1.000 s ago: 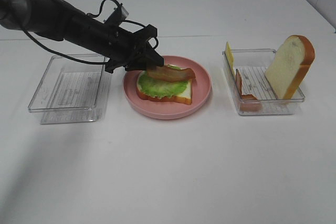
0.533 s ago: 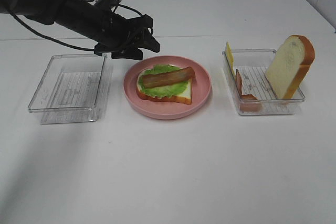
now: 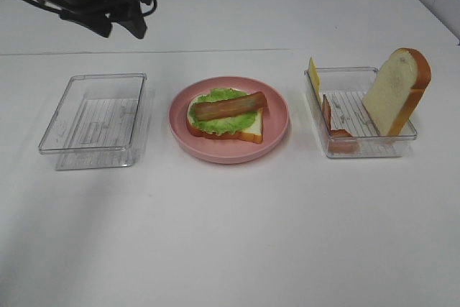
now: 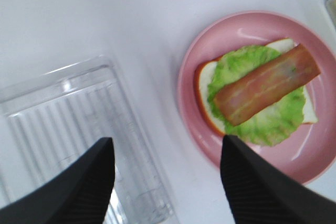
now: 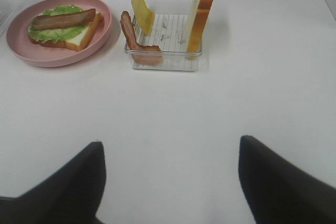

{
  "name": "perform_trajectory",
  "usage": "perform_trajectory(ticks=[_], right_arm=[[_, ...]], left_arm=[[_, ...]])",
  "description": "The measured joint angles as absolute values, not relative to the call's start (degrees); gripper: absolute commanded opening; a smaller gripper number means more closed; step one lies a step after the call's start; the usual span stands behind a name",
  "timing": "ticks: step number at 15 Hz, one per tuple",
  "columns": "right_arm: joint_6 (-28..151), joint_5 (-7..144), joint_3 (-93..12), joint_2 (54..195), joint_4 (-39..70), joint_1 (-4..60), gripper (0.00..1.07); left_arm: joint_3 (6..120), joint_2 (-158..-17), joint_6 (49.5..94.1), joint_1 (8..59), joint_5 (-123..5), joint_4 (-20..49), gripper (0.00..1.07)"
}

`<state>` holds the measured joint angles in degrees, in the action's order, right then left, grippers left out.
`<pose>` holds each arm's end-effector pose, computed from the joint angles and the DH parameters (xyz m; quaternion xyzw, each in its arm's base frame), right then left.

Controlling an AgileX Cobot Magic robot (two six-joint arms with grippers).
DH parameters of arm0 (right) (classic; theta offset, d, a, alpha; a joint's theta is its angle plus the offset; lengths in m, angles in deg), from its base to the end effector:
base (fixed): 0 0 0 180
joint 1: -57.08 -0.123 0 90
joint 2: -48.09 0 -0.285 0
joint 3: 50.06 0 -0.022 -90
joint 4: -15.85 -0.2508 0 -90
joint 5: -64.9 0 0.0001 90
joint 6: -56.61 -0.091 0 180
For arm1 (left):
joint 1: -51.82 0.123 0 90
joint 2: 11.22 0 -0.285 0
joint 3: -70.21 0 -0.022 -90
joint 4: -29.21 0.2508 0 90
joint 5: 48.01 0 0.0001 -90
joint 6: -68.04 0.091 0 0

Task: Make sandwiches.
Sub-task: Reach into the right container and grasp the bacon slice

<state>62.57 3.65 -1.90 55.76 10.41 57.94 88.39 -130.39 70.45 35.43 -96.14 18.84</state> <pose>-0.0064 0.0077 0.2789 -0.0401 0.8511 0.0163 0.5232 0.4150 -0.1348 0.2686 0.1171 0.9536 -0.1126 0.2533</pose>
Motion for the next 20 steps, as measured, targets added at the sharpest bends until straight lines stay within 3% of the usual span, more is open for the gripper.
perform_trajectory(ticks=[4,11,20], right_arm=[[62.57,3.65,-1.9,55.76,10.41,57.94,0.69],[62.57,3.65,-1.9,55.76,10.41,57.94,0.69],[62.57,3.65,-1.9,55.76,10.41,57.94,0.69]], left_arm=[[88.44,-120.48,64.21,35.43,-107.6,28.47,0.58],[88.39,-108.33,64.26,35.43,-117.28,29.21,0.58],[55.56,-80.89,64.44,35.43,-117.57,29.21,0.58]])
